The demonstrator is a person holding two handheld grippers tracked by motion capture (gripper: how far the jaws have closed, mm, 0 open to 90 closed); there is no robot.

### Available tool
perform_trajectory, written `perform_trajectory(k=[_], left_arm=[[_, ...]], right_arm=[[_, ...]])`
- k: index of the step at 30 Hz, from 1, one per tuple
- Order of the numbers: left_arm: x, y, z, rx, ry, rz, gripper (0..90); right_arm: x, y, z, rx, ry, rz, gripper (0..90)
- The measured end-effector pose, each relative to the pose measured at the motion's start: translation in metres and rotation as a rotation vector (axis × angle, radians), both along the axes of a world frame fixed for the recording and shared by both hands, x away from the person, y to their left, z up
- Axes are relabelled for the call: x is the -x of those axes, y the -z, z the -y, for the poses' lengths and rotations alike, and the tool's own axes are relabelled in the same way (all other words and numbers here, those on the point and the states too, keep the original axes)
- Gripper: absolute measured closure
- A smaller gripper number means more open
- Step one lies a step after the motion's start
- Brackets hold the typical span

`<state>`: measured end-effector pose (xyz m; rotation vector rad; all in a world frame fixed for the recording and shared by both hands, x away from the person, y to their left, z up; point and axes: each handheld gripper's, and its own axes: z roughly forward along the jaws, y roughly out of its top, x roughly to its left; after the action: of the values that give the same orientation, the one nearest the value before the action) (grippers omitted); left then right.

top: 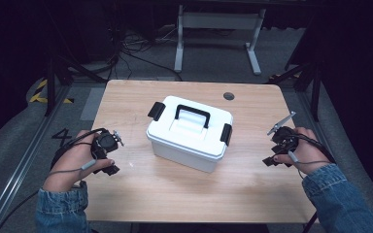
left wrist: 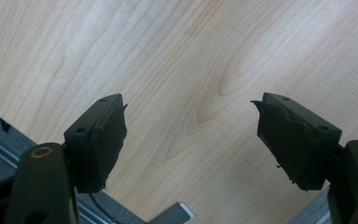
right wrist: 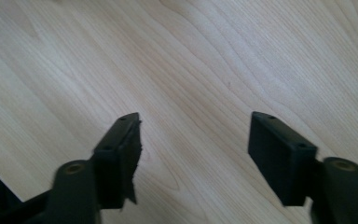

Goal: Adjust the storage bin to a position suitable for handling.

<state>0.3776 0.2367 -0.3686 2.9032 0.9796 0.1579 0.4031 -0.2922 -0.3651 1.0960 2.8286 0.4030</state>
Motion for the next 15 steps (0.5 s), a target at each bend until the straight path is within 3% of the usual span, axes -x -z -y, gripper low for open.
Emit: perform_trajectory(k=[4,6,9,15], left_arm=[[0.000,0.001,0.001,-0.041,0.001,0.046,22.0],[0.000,0.001,0.001,-0.039,-0.001,0.059,22.0],[0.000,0.002,0.003,-0.039,0.019,0.046,22.8],[0.000,0.003,-0.001,-0.010,-0.002,0.012,28.1]], right_arm=[[-0.003,-0.001,-0.002,-0.017,-0.028,-0.001,45.9],[-0.005,-0.001,-0.003,-0.029,-0.037,0.014,48.9],[-0.007,-0.004,-0.005,-0.037,-0.044,0.029,49.6],[-0.013,-0.016,-0.010,-0.061,-0.046,0.057,49.7]])
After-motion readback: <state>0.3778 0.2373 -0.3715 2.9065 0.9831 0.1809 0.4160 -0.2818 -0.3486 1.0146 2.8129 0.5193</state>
